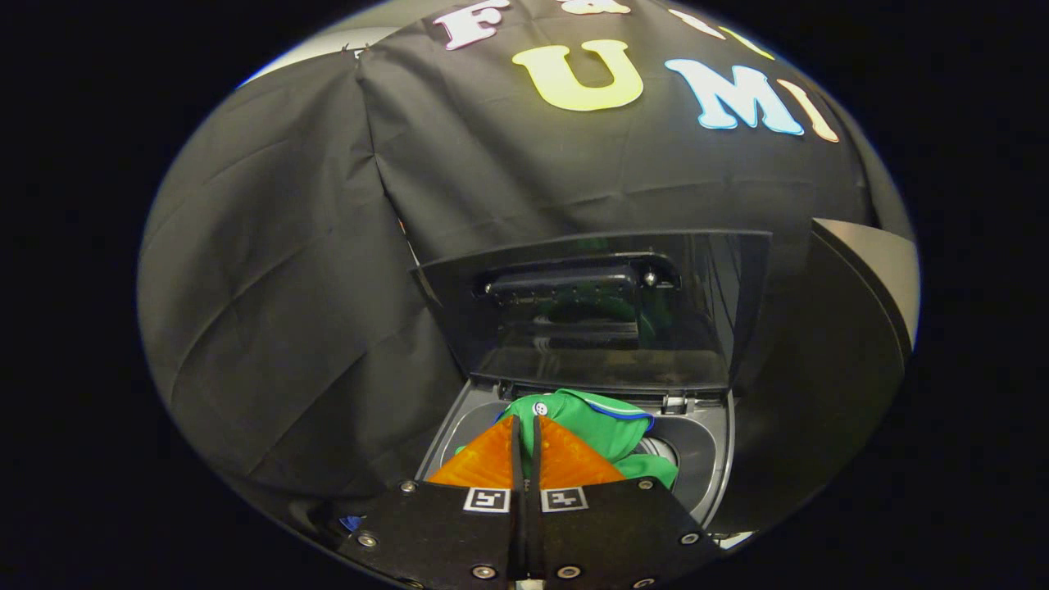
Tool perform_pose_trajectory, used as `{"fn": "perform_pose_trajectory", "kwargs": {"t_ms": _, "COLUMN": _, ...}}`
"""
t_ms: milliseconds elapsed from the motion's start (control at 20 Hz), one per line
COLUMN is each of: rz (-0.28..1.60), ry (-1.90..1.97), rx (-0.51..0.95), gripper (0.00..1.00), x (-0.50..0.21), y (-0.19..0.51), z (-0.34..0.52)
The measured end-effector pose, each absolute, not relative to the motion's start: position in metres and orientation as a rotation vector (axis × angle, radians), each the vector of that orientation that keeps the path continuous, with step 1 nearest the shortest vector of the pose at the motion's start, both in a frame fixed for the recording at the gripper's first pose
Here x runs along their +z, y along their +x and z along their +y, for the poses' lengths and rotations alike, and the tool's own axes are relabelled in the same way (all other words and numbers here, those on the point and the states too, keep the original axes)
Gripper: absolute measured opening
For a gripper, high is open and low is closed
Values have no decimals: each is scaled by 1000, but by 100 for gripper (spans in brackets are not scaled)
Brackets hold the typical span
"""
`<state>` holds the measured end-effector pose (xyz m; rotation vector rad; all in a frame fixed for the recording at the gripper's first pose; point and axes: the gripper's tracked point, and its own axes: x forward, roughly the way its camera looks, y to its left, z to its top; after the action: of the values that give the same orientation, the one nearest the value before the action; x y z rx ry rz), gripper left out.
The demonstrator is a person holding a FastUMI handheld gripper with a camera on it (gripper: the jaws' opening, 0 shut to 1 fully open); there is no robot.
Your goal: Put the clothes into the washing machine and then close the washing machine lid.
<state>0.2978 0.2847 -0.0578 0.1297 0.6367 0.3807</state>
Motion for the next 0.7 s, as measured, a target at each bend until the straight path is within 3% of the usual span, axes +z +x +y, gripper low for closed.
{"fn": "perform_pose_trajectory", "kwargs": {"t_ms": 700, "rz": 734, "ry": 70, "rx": 312, "gripper": 0, "x": -153, "y": 305, "z": 295}}
